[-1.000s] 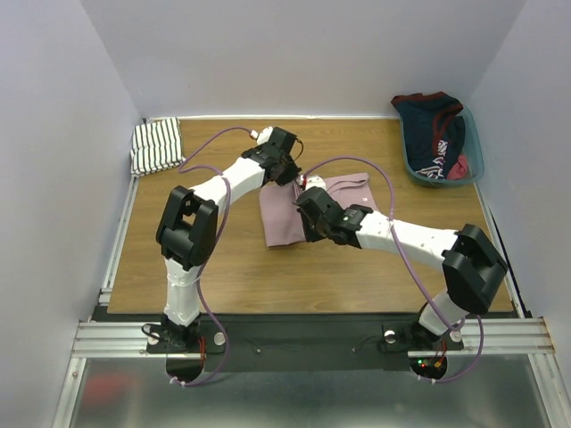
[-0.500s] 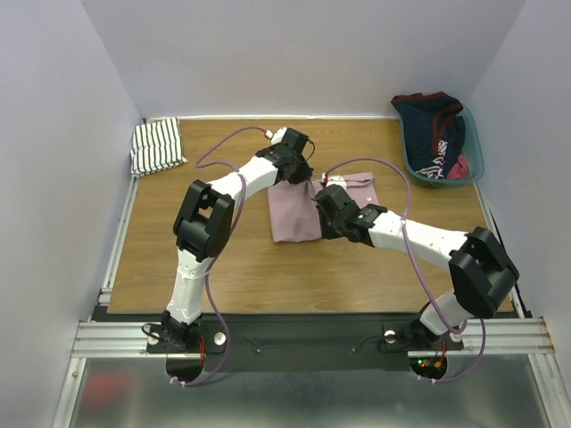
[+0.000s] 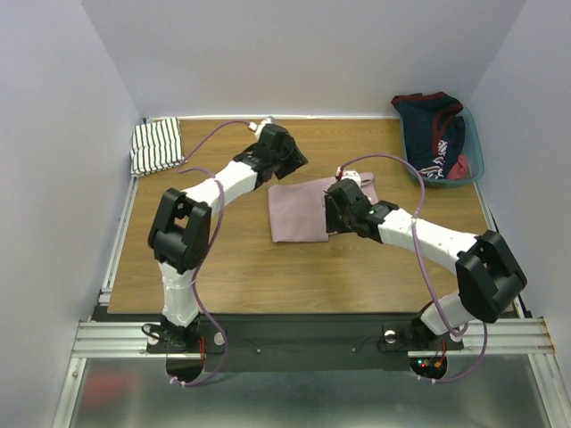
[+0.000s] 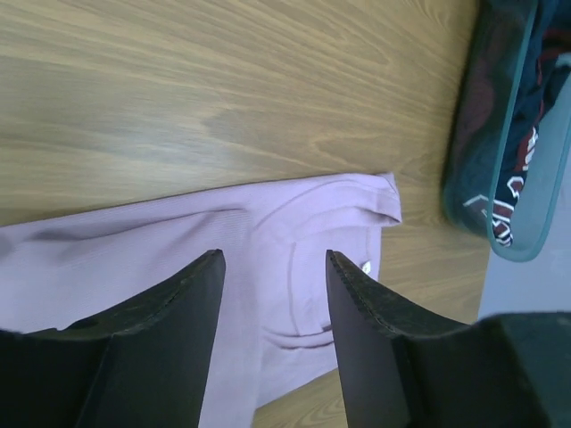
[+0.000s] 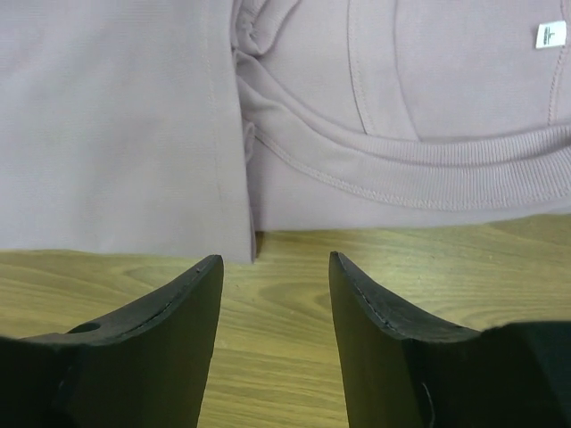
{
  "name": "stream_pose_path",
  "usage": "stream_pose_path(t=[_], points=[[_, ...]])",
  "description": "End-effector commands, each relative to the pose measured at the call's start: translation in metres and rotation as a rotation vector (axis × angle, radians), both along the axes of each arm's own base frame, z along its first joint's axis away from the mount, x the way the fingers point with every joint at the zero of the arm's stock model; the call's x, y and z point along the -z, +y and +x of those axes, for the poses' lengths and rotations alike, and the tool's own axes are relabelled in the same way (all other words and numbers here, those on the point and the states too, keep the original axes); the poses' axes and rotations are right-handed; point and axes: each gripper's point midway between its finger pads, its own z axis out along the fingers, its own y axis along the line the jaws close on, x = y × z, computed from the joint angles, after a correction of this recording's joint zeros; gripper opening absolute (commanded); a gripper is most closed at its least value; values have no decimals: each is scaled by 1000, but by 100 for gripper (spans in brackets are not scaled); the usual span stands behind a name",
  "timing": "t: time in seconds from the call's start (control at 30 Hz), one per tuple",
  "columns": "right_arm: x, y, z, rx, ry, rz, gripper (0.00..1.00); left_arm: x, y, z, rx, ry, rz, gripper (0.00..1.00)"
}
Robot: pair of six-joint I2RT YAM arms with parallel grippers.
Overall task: Fold and stack the tank tops
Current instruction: Fold the tank top
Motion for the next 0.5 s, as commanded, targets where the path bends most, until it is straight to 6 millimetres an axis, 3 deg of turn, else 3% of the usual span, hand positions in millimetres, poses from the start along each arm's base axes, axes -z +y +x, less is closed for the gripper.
stream_pose_path(t=[0.0, 0.03, 0.07, 0.1, 0.13, 0.27, 0.4, 0.47], points=[[-21, 27, 28, -24, -66, 45, 57, -41, 54, -2, -114, -83, -9, 59], [-22, 31, 33, -31, -69, 45, 57, -37, 67, -2, -135, -75, 0, 57], [-15, 38, 38, -50, -56, 35, 57, -19, 76, -11, -139, -44, 20, 56], [-16, 44, 42, -61, -58, 43, 57, -19, 82, -15, -146, -42, 22, 54], [-26, 52, 51, -65, -77, 64, 54, -3, 95, -20, -164, -14, 44, 50], [-27, 80, 50, -127, -66, 109, 53, 24, 120, -26, -171, 29, 97, 46], [-23, 114, 35, -176, -74, 96, 52, 36, 127, -22, -137, 8, 138, 46], [-21, 136, 23, -209, -81, 91, 50, 41, 118, -20, -67, -3, 124, 48]])
